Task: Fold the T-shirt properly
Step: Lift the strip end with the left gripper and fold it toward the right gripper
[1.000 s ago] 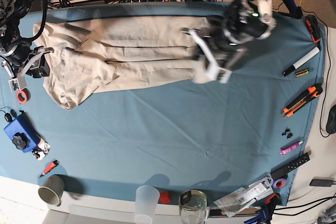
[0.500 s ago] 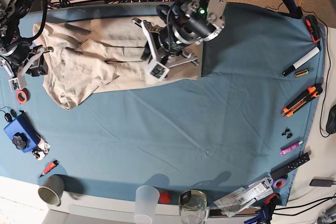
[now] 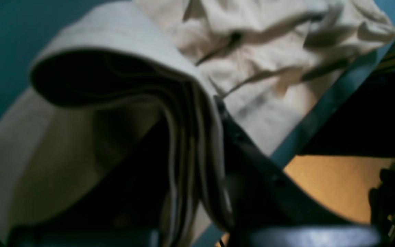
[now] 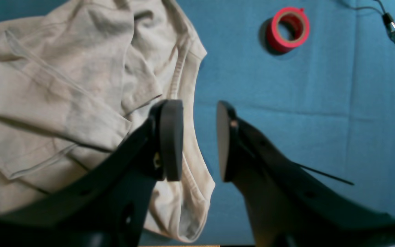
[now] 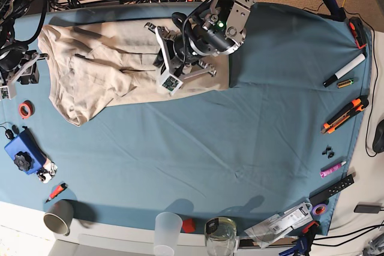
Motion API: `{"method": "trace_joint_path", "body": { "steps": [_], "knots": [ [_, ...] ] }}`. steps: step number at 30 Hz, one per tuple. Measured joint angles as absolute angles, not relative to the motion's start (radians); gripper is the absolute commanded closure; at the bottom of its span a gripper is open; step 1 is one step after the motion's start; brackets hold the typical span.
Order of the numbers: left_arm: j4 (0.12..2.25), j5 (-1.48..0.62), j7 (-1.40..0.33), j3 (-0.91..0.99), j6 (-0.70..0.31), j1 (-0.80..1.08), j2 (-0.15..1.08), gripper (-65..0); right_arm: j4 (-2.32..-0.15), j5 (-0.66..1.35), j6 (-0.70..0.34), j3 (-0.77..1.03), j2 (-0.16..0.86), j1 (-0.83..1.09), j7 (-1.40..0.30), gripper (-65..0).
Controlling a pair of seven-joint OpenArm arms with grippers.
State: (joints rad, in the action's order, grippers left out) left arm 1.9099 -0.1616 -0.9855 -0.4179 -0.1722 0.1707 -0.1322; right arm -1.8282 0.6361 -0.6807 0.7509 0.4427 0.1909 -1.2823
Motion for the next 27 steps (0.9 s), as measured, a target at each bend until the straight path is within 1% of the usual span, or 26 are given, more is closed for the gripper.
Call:
{"method": "trace_joint_path", "body": {
  "steps": [1,2,4,5,6,7,8,12,14,15,17,19,20,21,22,25,27],
  "knots": [
    [1.91,-0.162,-0.974,-0.418,-0.179,0.167,-0.132,0.0,-1.828,0.636,-0.681,0.751,0.443,0.191,-1.283,-17.2],
    [1.91,-0.161,-0.965,-0.418,-0.191,0.166,-0.132,-3.1,-1.828,0.636,-0.681,0.751,0.443,0.191,-1.282,-17.2],
    [1.91,-0.168,-0.966,-0.418,-0.205,0.167,-0.132,-22.8,-1.828,0.636,-0.681,0.751,0.443,0.191,-1.282,-17.2],
    [1.91,-0.17,-0.968,-0.418,-0.206,0.167,-0.132,-30.9,-1.828,0.636,-0.681,0.751,0.443,0.191,-1.282,-17.2],
    [1.91,-0.169,-0.967,-0.418,-0.204,0.167,-0.132,-36.6,-1.828,0.636,-0.681,0.751,0.443,0.191,-1.282,-17.2],
    [1.91,-0.169,-0.967,-0.418,-0.201,0.167,-0.132,-39.1,-1.828,0.636,-0.679,0.751,0.443,0.191,-1.282,-17.2],
    [1.91,-0.169,-0.967,-0.418,-0.198,0.167,-0.132,-39.3,-1.828,0.636,-0.678,0.751,0.443,0.191,-1.282,-17.2],
    [1.912,-0.202,-1.001,-0.418,-0.198,0.167,-0.132,-39.2,-1.828,0.636,-0.678,0.751,0.443,0.191,-1.282,-17.2],
    [1.931,-0.207,-1.034,-0.418,-0.199,0.168,-0.132,-37.9,-1.828,0.636,-0.678,0.751,0.443,0.191,-1.282,-17.2],
    [1.947,-0.206,-1.045,-0.418,-0.198,0.168,-0.132,-36.0,-1.828,0.636,-0.678,0.751,0.443,0.191,-1.282,-17.2],
    [1.979,-0.198,-1.05,-0.418,-0.198,0.168,-0.132,-27.5,-1.828,0.636,-0.678,0.751,0.443,0.191,-1.282,-17.2],
    [2.003,-0.169,-1.055,-0.418,-0.198,0.168,-0.132,-16.6,-1.828,0.636,-0.678,0.751,0.443,0.191,-1.282,-17.2],
    [2.01,-0.15,-1.055,-0.418,-0.188,0.168,-0.132,-10.2,-1.828,0.636,-0.678,0.751,0.443,0.191,-1.282,-17.2],
    [2.014,-0.134,-1.055,-0.418,-0.157,0.168,-0.132,-4.2,-1.828,0.636,-0.678,0.751,0.443,0.191,-1.282,-17.2],
    [2.014,-0.102,-1.068,-0.418,-0.138,0.167,-0.132,0.0,-1.828,0.636,-0.678,0.751,0.443,0.191,-1.278,-17.2],
    [2.014,0.046,-1.158,-0.418,-0.13,0.168,-0.132,0.0,-1.828,0.636,-0.678,0.751,0.443,0.191,-1.274,-17.2],
    [2.016,0.121,-1.174,-0.418,-0.105,0.177,-0.132,0.0,-1.828,0.636,-0.678,0.751,0.443,0.191,-1.257,-17.2]
  ]
}}
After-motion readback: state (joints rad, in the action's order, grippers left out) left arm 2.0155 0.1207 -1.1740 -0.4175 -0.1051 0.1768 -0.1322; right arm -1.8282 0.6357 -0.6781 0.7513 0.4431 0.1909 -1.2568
